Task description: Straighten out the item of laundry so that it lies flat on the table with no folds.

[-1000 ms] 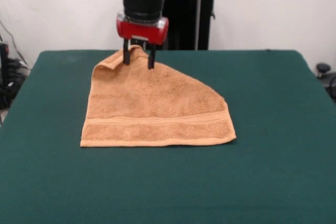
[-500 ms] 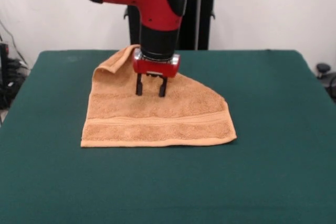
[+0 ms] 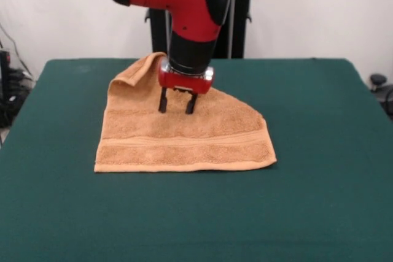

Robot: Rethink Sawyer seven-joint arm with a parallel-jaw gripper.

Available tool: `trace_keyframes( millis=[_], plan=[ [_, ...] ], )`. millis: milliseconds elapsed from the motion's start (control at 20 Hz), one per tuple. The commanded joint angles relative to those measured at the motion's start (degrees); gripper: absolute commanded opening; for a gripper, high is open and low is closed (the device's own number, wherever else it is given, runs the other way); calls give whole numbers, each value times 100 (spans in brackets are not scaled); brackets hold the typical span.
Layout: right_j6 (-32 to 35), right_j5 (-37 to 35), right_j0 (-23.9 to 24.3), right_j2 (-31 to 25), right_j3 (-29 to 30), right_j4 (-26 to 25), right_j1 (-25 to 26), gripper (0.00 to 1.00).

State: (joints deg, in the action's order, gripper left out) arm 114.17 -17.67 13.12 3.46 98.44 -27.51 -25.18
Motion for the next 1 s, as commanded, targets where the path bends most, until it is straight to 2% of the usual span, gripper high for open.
trace_keyframes(
  millis=[50,250,550,700,850,950,1000],
  plan=[
    [-186,1788,929,-585,-2410,-743,2850,100],
    [-98,2234,760,-267,-2704,-1094,2933,100],
    [116,2897,390,437,-3136,-1019,3217,100],
    [77,3579,-9,1169,-3345,-465,3500,100],
    [-160,3790,-117,1417,-3496,-246,3651,100],
    [29,3974,-560,2151,-3537,469,3964,100],
    [178,4293,-990,2884,-3437,1295,4292,100]
  ],
)
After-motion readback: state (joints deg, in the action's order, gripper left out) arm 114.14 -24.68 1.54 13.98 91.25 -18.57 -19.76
